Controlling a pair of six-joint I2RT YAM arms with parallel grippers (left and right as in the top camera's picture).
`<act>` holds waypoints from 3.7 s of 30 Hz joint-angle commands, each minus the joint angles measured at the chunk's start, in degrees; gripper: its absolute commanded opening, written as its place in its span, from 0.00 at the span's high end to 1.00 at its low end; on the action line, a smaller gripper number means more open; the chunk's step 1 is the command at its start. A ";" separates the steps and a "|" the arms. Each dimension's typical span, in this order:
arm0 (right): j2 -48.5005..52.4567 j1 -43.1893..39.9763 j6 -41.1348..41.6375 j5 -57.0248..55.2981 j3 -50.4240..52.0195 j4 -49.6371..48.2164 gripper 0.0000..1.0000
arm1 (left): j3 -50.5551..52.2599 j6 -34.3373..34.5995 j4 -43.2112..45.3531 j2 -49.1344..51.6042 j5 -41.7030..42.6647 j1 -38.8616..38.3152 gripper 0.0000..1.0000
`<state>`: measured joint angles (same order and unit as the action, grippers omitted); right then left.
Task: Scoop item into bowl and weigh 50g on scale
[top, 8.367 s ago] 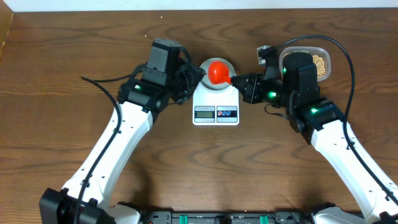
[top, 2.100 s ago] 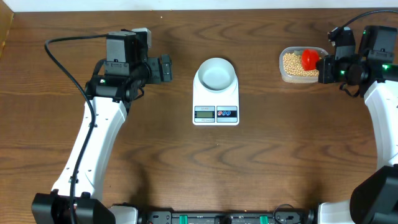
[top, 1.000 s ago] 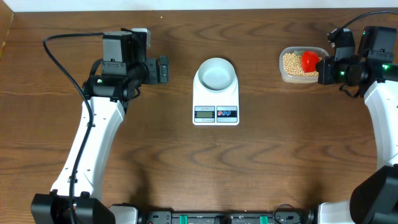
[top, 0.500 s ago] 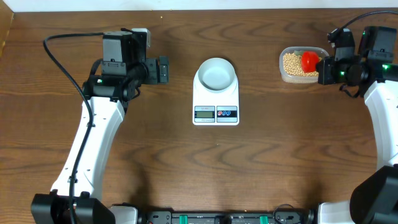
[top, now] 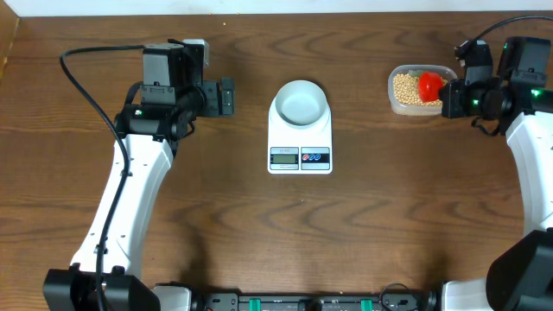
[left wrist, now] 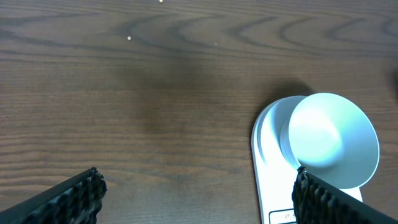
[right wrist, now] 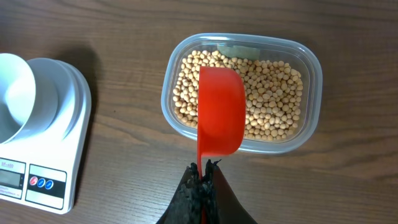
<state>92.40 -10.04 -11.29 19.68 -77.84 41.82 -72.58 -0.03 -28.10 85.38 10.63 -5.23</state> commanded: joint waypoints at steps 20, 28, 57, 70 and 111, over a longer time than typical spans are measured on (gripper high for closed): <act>-0.13 -1.62 -0.98 0.59 -1.11 0.00 0.99 | -0.39 -0.59 -0.09 0.33 0.48 0.24 0.02; -0.13 -1.88 -0.98 0.61 -1.11 -0.15 0.99 | -0.39 -0.59 -0.09 0.33 0.48 0.24 0.02; -0.13 -1.86 -0.98 1.86 -1.11 0.59 0.99 | -0.39 -0.59 -0.09 0.33 0.48 0.24 0.02; -0.13 -1.86 -0.98 1.88 -1.11 0.63 0.99 | -0.39 -0.59 -0.09 0.33 0.48 0.24 0.02; 1.68 -1.95 -1.22 6.95 -1.11 -5.88 0.99 | -0.39 -0.59 -0.09 0.33 0.48 0.24 0.02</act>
<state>93.69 -11.62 -11.57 23.20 -77.84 36.16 -72.58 -0.03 -28.10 85.38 10.63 -5.23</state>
